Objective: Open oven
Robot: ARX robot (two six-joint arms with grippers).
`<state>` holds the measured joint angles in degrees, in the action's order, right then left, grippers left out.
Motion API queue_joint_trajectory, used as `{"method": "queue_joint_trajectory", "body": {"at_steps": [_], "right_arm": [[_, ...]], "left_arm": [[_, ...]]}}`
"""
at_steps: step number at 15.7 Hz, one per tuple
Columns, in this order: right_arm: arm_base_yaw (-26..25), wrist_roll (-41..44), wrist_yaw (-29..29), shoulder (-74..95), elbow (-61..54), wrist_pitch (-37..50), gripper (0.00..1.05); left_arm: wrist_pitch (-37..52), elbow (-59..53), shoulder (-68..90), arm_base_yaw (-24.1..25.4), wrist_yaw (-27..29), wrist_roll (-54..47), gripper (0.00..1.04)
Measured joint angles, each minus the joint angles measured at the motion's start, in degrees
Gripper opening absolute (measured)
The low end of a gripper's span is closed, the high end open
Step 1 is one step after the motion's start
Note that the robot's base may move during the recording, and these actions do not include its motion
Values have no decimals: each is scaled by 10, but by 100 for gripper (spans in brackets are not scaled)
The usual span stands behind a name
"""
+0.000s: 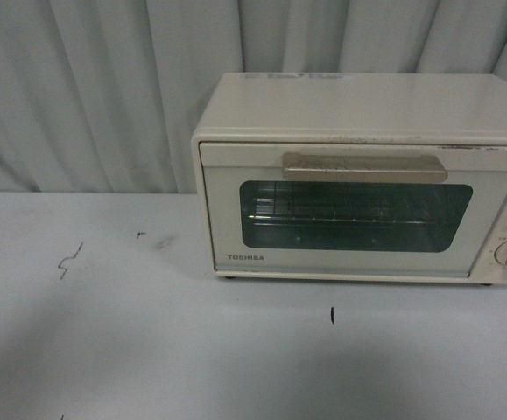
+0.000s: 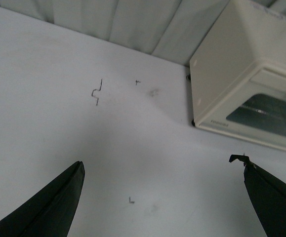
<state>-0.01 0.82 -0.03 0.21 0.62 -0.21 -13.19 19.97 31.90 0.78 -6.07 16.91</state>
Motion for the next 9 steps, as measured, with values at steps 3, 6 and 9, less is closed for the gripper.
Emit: {"method": "queue_joint_trajectory", "body": {"at_steps": [3, 6, 9], "right_arm": [[0, 0, 0, 0, 0, 0, 98], [0, 0, 0, 0, 0, 0, 98], [0, 0, 0, 0, 0, 0, 98]], "left_arm": [[353, 81, 537, -210, 11, 329, 98], [388, 85, 596, -237, 18, 382, 98], [412, 91, 628, -254, 23, 409, 98]]}}
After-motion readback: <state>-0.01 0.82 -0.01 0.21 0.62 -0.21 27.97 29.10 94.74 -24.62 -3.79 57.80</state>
